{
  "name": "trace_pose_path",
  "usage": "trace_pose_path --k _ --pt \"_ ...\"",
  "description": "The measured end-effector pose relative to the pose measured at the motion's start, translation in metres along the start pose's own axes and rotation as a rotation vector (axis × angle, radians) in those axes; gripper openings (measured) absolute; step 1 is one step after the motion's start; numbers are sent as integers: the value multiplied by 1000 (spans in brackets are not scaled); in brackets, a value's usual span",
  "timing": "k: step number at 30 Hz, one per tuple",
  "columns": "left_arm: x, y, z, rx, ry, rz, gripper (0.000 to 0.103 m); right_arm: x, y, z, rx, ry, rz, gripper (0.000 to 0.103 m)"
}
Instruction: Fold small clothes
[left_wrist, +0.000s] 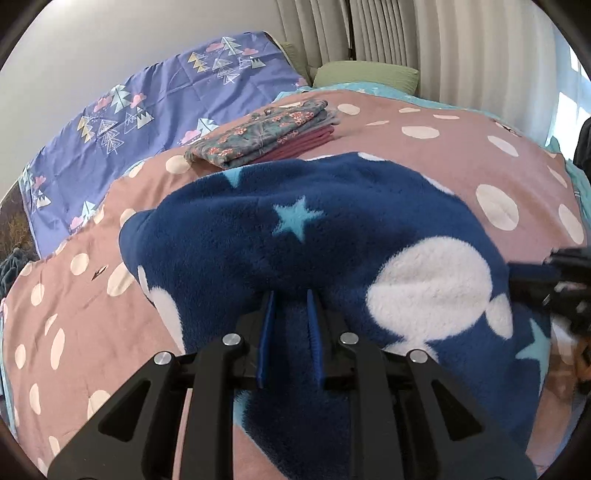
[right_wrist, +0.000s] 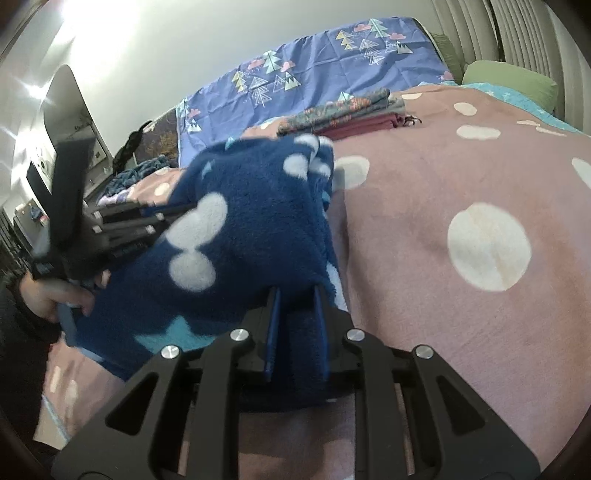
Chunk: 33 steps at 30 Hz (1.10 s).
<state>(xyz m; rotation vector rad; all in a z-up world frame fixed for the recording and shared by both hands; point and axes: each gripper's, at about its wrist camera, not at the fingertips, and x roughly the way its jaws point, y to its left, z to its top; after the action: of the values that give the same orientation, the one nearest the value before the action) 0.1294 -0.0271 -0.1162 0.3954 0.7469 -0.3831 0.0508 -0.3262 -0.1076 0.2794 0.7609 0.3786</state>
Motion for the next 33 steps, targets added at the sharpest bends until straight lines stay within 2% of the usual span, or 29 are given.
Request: trace_pose_path --k 1,3,6,7,8,10,11,12,13,14,16,18,20,23,24,26,28,30,31,32,33 --pt "0 1 -2 -9 -6 -8 18 -7 1 7 2 -22 1 30" --pt "0 6 -5 -44 -22 -31 18 -24 9 31 -28 -120 9 37" --pt "0 6 -8 -69 -35 -35 18 -25 22 70 -61 -165 56 34" --pt "1 5 -8 -72 -38 -32 18 -20 30 84 -80 -169 65 27" --pt "3 5 -7 -75 -39 -29 18 -13 38 95 -109 -168 60 24" --pt "3 4 -6 -75 -37 -24 18 8 51 109 -144 -147 40 23" --pt "3 4 -6 -75 -37 -24 18 29 55 114 -149 -94 37 23" --pt "3 5 -6 -77 -40 -27 18 48 57 113 -147 -35 15 27" --pt "2 5 -7 -80 -45 -29 18 84 52 106 -146 89 -56 31" --pt "2 5 -6 -81 -47 -31 18 113 45 93 -156 163 -91 31" --pt "4 5 -6 -91 -60 -52 18 124 32 81 -162 111 -66 31" --pt "2 3 -4 -77 -60 -52 18 115 30 86 -118 116 -52 31" --pt "-2 6 -1 -61 -60 -58 19 114 35 82 -156 106 -67 31" --pt "-15 16 15 -63 -82 -65 20 113 33 80 -148 101 -62 31" --pt "-22 23 25 -71 -129 -21 20 112 32 80 -141 100 -56 31" --pt "-24 37 39 -82 -169 18 20 114 28 81 -121 94 -42 31" --pt "-3 58 53 -109 -145 38 20 116 31 79 -126 88 -49 31" --pt "57 75 47 -94 15 81 21 117 33 78 -131 82 -56 31" --pt "87 81 33 -101 55 28 21 117 33 78 -128 80 -53 31" --pt "93 87 26 -160 9 -30 20 118 32 78 -116 81 -55 31" --pt "95 95 24 -241 -2 -71 20 120 32 78 -105 80 -64 31"
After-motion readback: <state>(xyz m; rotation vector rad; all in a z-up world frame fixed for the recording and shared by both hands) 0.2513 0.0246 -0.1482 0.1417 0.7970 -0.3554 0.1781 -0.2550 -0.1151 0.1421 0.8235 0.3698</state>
